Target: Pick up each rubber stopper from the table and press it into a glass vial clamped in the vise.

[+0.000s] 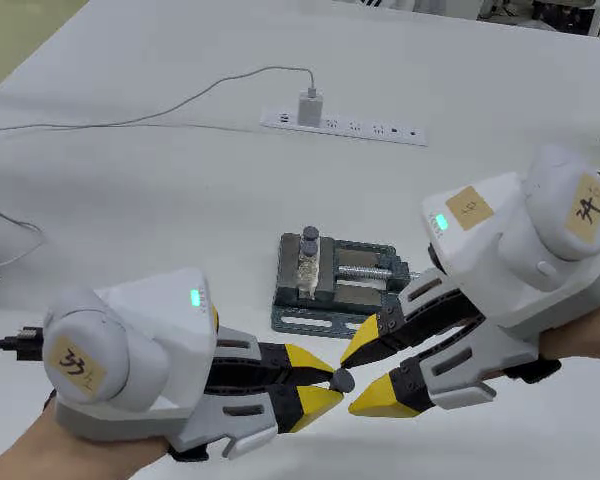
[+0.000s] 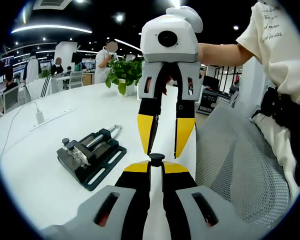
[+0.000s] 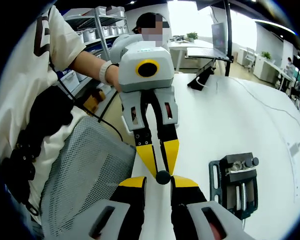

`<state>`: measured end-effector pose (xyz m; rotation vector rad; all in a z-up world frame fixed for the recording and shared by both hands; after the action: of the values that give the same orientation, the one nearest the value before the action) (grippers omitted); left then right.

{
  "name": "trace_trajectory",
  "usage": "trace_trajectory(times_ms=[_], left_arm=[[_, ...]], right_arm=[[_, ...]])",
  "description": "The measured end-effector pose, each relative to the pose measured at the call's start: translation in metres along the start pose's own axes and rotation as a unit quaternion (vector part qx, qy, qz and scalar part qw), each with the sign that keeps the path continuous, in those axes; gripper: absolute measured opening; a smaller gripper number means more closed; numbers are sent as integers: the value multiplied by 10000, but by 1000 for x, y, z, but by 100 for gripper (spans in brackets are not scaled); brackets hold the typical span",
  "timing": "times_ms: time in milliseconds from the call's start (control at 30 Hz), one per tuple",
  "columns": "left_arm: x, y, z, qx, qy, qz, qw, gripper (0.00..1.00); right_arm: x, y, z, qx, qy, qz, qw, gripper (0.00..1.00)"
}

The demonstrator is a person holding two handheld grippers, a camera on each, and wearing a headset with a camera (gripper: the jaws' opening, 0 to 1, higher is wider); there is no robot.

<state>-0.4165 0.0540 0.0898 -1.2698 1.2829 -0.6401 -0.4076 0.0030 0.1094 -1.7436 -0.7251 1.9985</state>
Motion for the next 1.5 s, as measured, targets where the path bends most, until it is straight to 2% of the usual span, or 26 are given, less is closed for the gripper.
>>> trace_trajectory(times_ms=[333, 633, 833, 1033, 1200, 1500], left_arm=[[2, -2, 0, 1, 35, -26, 10000, 4], [3, -2, -1, -123, 50, -57, 9999, 4], [5, -1, -1, -163, 55, -45, 9998, 4], [5, 0, 0, -5, 7, 21, 10000, 4], [5, -1, 2, 51, -66, 24, 10000, 4], [6, 0, 2, 10, -84, 25, 10000, 4]], right_arm=[[0, 0, -2, -255, 26, 288, 9993, 11], [0, 1, -3, -352, 63, 358, 9987, 9], [1, 2, -4, -348, 87, 424, 9985, 8], [1, 2, -5, -183, 15, 425, 9989, 7], [1, 1, -8, -110, 59, 415, 9991, 7], [1, 3, -9, -11, 95, 495, 9987, 6]])
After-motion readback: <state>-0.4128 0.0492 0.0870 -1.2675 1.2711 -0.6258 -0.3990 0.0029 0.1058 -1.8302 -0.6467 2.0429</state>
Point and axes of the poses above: the centre of the closed fingertips' face, and the gripper's own axes: x roughly forward along the fingers, z roughly to its left, y roughly out of its underside, the point moved 4 cm from there along -x, roughly backward along the fingers, and after that the axes turned 5 degrees about y, right-handed, at the moved point
